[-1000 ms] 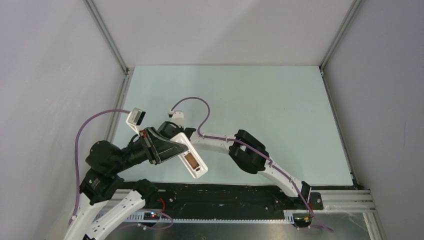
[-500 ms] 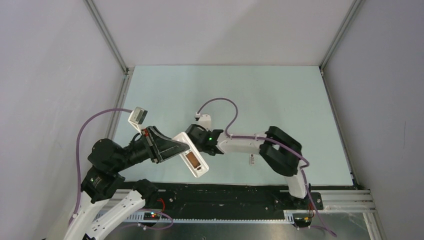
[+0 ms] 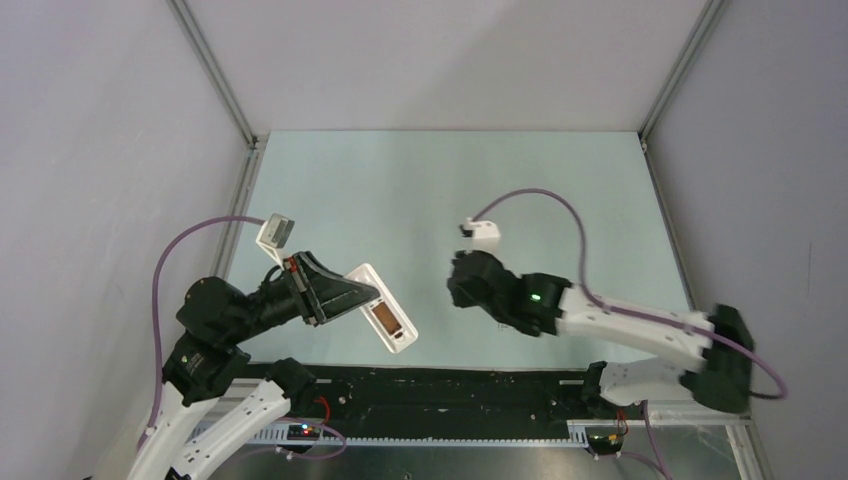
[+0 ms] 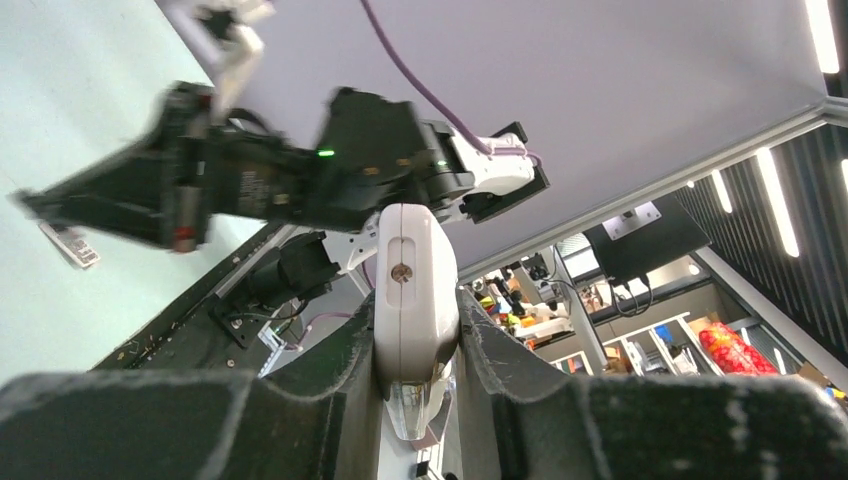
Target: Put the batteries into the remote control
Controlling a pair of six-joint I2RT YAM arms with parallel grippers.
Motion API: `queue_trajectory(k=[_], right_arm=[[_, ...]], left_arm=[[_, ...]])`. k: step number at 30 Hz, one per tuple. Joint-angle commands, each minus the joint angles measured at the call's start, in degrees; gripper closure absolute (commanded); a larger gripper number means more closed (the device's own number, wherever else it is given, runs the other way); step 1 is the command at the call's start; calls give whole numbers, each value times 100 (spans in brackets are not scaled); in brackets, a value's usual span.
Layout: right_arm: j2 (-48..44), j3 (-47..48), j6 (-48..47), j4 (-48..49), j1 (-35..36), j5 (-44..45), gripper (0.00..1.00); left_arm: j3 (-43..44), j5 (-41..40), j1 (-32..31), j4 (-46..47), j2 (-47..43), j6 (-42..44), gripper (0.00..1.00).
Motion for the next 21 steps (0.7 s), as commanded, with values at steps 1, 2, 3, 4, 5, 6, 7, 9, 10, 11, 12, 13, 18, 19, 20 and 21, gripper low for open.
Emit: queue_trajectory(k=[1, 2, 3, 4, 5, 6, 7, 9, 10, 11, 12, 13, 18, 19, 20, 21], right_arm=[[-1757, -752, -272, 49, 120, 186, 100], [-2354, -1021, -535, 167, 149, 100, 100], [-2647, -1152, -672, 433, 200, -18, 100], [-3128, -1360, -934, 543, 220, -247, 100], [-3351, -1436, -1025, 676, 246, -345, 100], [-3691, -1528, -1206, 713, 256, -520, 100], [-3834, -1546, -1386, 739, 271, -671, 100], [-4133, -1562, -1618, 749, 290, -943, 100], [-4269, -1568, -1684, 758, 310, -1040, 100], [-4316, -1566, -1806, 803, 323, -1234, 100], [-4398, -1572, -1862, 834, 353, -1331, 100], [-4434, -1568, -1974, 925, 367, -1524, 100], [-4618, -1565, -2497, 1505, 685, -2229, 100], [-4645, -1567, -2596, 1699, 782, -2423, 100], [-4658, -1570, -2656, 1884, 828, -2523, 100], [-4686, -1570, -2759, 1976, 912, -2692, 100]], left_arm=[[-96, -75, 34, 126, 12, 144, 100], [-142, -116, 34, 128, 16, 149, 100], [-158, -134, 23, 130, 20, 155, 100], [-203, -175, 24, 132, 16, 159, 100], [-220, -199, 32, 136, 17, 173, 100], [-252, -239, 24, 140, 19, 181, 100], [-271, -249, 25, 140, 20, 194, 100], [-297, -279, 26, 139, 19, 205, 100], [-306, -288, 26, 138, 20, 206, 100], [-324, -286, 26, 135, 25, 200, 100], [-333, -285, 28, 139, 35, 194, 100], [-357, -289, 27, 136, 32, 184, 100], [-466, -242, 15, 142, 21, 107, 100], [-495, -239, 2, 143, 16, 104, 100], [-506, -244, -37, 142, 13, 100, 100], [-530, -246, -105, 148, 19, 100, 100]])
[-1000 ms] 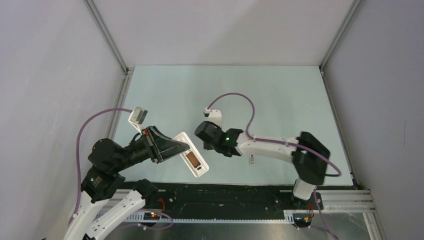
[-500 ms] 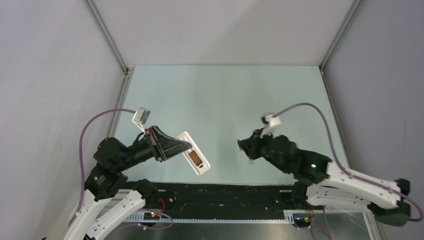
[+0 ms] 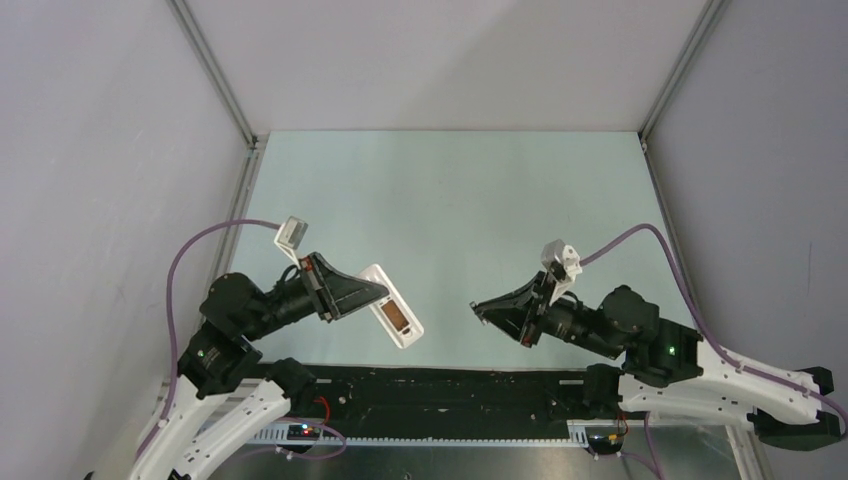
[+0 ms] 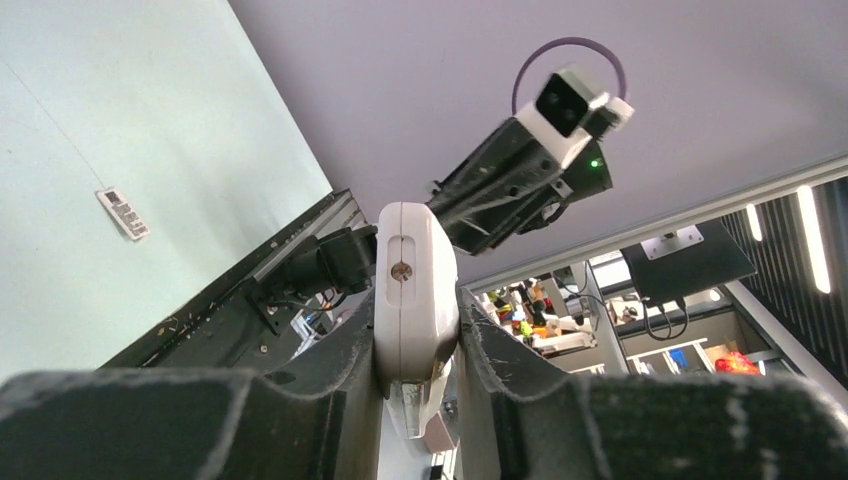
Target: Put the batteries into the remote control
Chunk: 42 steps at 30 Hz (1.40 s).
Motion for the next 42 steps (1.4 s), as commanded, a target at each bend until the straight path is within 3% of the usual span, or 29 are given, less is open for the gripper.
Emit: queue_trajectory(k=[1, 8, 15, 19, 23, 24, 26, 29, 35, 42], right_arm=[[-141, 19, -691, 1067, 274, -1013, 100], [-173, 24, -1147, 1661, 642, -1444, 100], [-120, 21, -1392, 1587, 802, -1039, 100], [-108, 26, -1154, 1109, 804, -57, 100], [215, 27, -362, 204, 672, 2007, 100], [481, 25, -7, -244, 483, 2480, 100], [1065, 39, 787, -996, -28, 2616, 100], [2006, 36, 1691, -1737, -806, 1892, 100], [4162, -71, 1638, -1109, -980, 1670, 100], [5486, -67, 1637, -672, -984, 1500, 100]], left_arm=[[-77, -5, -147, 177, 17, 29, 100], [-109, -504, -913, 370, 133, 59, 100], [-101, -719, -1288, 706, 490, 28, 100], [-56, -776, -1311, 709, 499, 113, 100], [-115, -848, -1312, 706, 307, 191, 100], [-124, -854, -1312, 701, 270, 189, 100], [-121, -869, -1312, 703, 150, 189, 100], [-66, -856, -1306, 701, 96, 216, 100], [2, -828, -1304, 697, 118, 221, 100], [-51, -885, -1306, 689, -21, 184, 100]])
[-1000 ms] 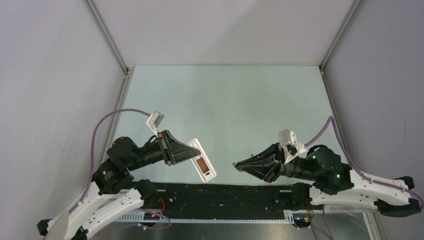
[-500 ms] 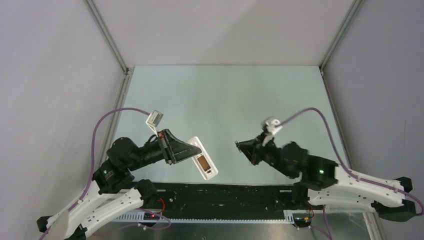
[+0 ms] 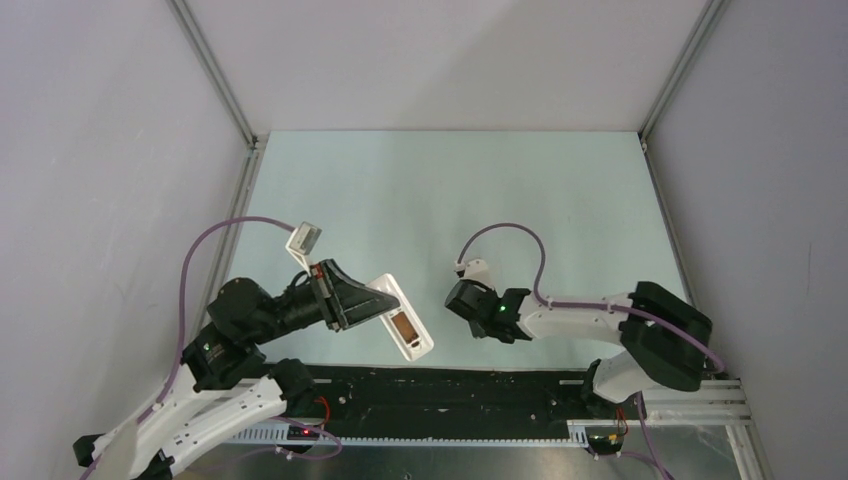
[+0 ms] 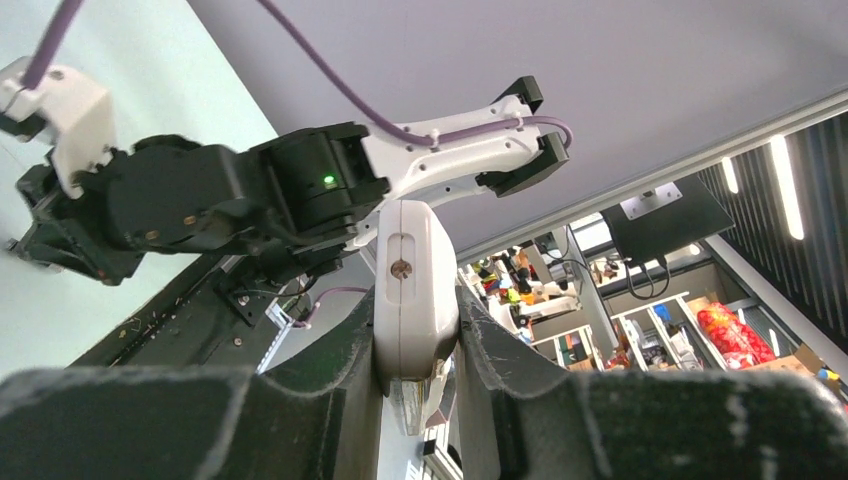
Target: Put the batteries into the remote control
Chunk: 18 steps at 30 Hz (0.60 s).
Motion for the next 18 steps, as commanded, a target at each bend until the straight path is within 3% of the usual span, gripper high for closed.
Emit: queue_trajectory(k=[1, 7, 10, 13, 15, 18], right_arm=[[487, 38, 202, 314, 20, -54, 100], [895, 39, 374, 191, 165, -158, 99], [903, 41, 527, 6, 241, -148, 80], [835, 45, 662, -139, 367, -138, 69], [785, 45, 769, -269, 421, -133, 62], [699, 43, 942, -477, 473, -176, 59]], left_arm=[[52, -106, -26, 260, -130, 77, 100], [7, -127, -22, 258, -162, 57, 100], [11, -118, -21, 259, -162, 65, 100], [-1, -125, -28, 256, -170, 68, 100], [-5, -125, -22, 263, -167, 67, 100], [-12, -128, -23, 256, -174, 60, 100]])
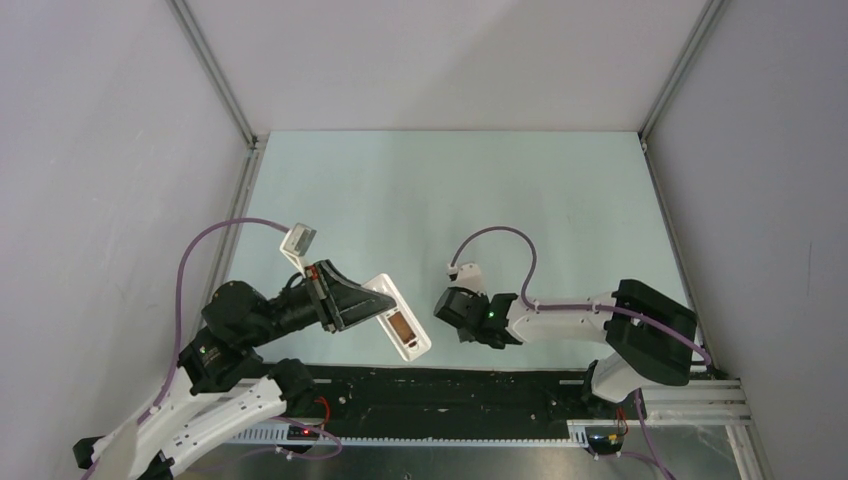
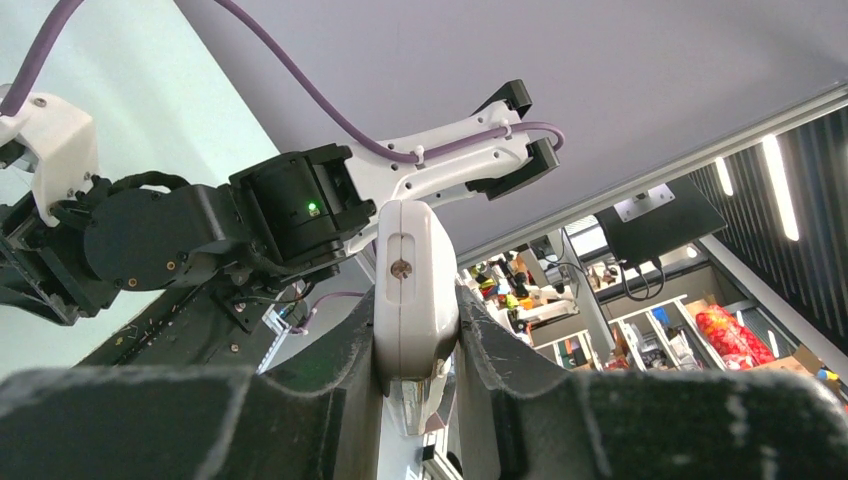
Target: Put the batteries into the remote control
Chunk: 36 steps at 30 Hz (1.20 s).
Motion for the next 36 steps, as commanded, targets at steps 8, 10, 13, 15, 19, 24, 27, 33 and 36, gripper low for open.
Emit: queue_trajectory(k=[8, 10, 13, 15, 19, 24, 27, 33, 36], right_arm=[[46, -140, 419, -806, 201, -558, 68], [111, -101, 374, -798, 196, -603, 71], [255, -17, 317, -785, 196, -634, 74], [324, 30, 305, -798, 184, -632, 77], [376, 44, 313, -819, 104, -598, 78], [386, 40, 342, -767, -40, -560, 57], [389, 44, 329, -717, -107, -568, 56], [519, 124, 231, -651, -210, -594, 60], [609, 201, 197, -675, -217, -576, 63]], left_arm=[[-31, -84, -19, 266, -46, 45, 100], [-35, -86, -25, 261, -58, 41, 100], [-55, -107, -19, 264, -90, 17, 100], [-75, -124, -24, 259, -118, -3, 100], [-122, -157, -21, 254, -194, -36, 100], [-124, -171, -26, 256, -210, -47, 100], [-125, -172, -19, 252, -211, -47, 100], [-127, -175, -24, 250, -171, -47, 100], [-111, -166, -24, 252, -165, -31, 100]])
